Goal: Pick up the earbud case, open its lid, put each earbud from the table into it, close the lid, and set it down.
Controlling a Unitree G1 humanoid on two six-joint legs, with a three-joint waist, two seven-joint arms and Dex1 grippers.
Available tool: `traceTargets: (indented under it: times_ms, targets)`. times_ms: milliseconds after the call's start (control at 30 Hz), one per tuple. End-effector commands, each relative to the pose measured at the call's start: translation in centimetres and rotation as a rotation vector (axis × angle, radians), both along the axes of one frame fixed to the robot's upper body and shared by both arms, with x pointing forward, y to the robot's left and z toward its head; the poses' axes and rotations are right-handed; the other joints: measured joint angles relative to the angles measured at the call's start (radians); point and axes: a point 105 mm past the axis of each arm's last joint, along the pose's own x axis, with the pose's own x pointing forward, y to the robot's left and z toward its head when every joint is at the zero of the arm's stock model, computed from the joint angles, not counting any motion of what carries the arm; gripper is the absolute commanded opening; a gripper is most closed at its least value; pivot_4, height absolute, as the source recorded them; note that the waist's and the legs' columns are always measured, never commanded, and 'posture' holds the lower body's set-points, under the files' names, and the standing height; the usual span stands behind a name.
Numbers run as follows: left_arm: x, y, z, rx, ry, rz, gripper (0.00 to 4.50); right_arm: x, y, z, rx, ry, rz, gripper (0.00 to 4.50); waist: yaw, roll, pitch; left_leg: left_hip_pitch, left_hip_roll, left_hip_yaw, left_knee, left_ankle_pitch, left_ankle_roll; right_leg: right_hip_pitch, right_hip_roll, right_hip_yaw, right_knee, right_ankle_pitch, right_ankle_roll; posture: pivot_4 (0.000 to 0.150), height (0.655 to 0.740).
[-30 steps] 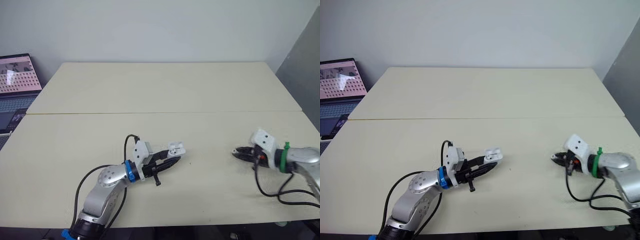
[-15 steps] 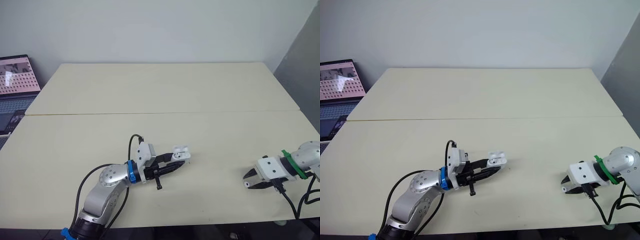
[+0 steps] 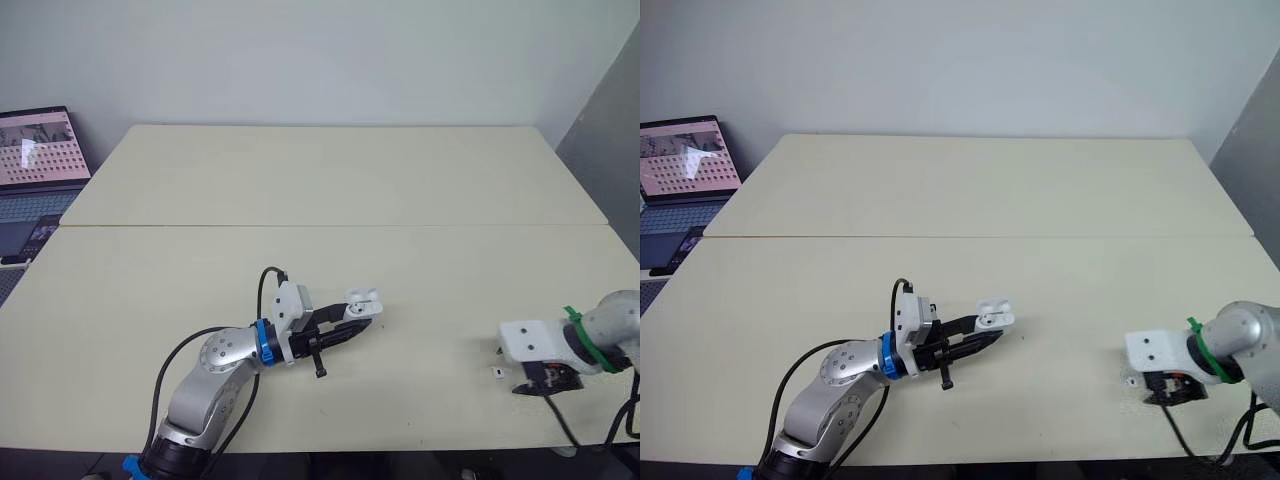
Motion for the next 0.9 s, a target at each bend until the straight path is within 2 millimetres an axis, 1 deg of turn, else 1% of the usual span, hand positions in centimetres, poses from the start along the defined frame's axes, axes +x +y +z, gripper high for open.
traceTargets:
  times_ms: [33,167,433,533,567,733,900]
  targets:
    - [-0.1,-0.5,1.0,-0.011,-0.053,-0.021,0.75,0.2,0.8,0.1,-0.035,-0.073,-0.060,3.18,0.001,0.000,0.000,0.000,0.000,0.000,0.000,0.000,0.000,0.000,0.000,0.000,0.000,0.000,0.000,0.150,0.7400]
    - [-0.1,-0.4,1.0,-0.007,-0.055,-0.020,0.75,-0.1,1.2,-0.3,-0.051,-0.080,-0.103,3.18,0.000,0.000,0.000,0.000,0.000,0.000,0.000,0.000,0.000,0.000,0.000,-0.001,-0.001,0.000,0.000,0.150,0.7400]
    - [0.0,-0.4,0.9,0.003,-0.057,-0.031,0.75,-0.5,1.7,-0.5,-0.023,-0.028,-0.162,3.18,-0.001,-0.001,0.000,0.000,0.000,0.000,0.000,0.000,0.000,0.000,0.000,-0.001,0.000,0.000,0.000,0.150,0.7400]
    - [0.0,-0.3,0.9,0.004,-0.057,-0.034,0.75,-0.6,1.9,-0.3,-0.013,-0.022,-0.163,2.59,-0.001,-0.001,0.000,0.000,0.000,0.000,0.000,0.000,0.000,0.000,0.000,-0.002,0.000,0.000,0.000,0.150,0.7400]
    - [0.0,-0.3,0.9,0.004,-0.057,-0.034,0.75,-0.6,2.0,-0.3,-0.012,-0.022,-0.160,2.27,-0.002,-0.001,0.000,0.000,0.000,0.000,0.000,0.000,0.000,0.000,0.000,-0.002,0.000,0.000,0.000,0.150,0.7400]
    - [0.0,-0.3,0.8,0.006,-0.056,-0.034,0.75,-0.6,2.0,-0.2,-0.014,-0.019,-0.158,0.39,-0.004,-0.001,0.000,0.000,0.000,0.000,0.000,0.000,0.000,0.000,0.000,-0.002,0.000,0.000,0.000,0.150,0.7400]
    - [0.0,-0.4,0.8,0.006,-0.056,-0.032,0.75,-0.5,1.6,0.2,-0.027,-0.037,-0.159,0.34,-0.004,-0.001,0.000,0.000,0.000,0.000,0.000,0.000,0.000,0.000,0.000,-0.002,0.000,0.000,0.000,0.150,0.7400]
